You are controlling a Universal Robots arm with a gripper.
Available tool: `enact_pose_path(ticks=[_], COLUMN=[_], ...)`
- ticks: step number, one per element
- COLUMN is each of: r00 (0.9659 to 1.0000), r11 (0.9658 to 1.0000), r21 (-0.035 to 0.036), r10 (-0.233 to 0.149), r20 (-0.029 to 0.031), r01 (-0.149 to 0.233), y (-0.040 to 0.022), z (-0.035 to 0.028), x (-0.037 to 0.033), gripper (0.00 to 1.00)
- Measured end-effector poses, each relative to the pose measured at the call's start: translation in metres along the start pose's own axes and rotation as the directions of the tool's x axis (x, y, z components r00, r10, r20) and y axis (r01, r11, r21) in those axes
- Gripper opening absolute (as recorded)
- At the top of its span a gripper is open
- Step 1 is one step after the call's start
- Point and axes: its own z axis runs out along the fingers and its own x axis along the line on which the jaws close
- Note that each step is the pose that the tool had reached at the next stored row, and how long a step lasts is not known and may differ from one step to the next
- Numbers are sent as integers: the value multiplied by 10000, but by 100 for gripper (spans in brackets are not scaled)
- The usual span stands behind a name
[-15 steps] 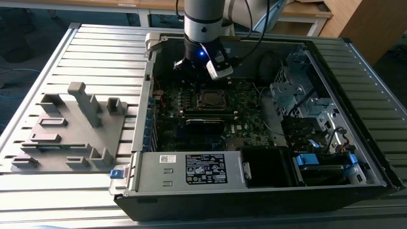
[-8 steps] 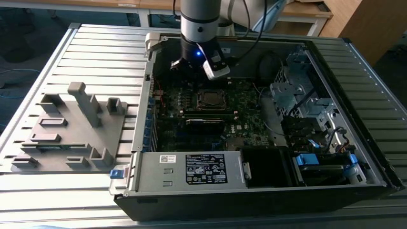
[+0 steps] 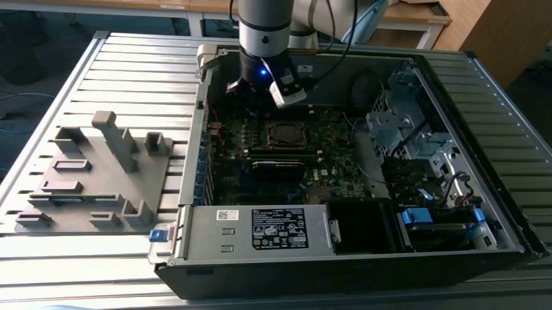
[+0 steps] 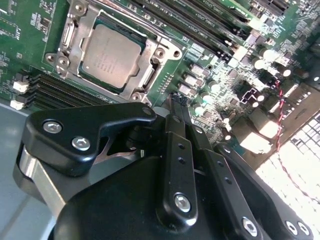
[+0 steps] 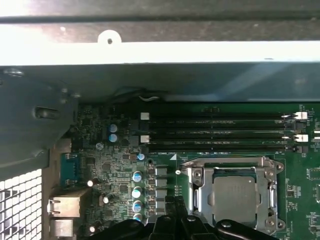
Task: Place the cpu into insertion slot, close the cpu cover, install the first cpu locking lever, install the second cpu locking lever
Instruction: 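Install the first cpu locking lever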
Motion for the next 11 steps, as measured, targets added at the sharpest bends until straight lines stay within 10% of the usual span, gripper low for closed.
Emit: enact_pose_path(ticks=[11], r00=[10000], r11=[10000], r21=[1], r10=[-1], r20=[1], r01=[1], y=[0], z=[-29], x=[17], gripper=[11])
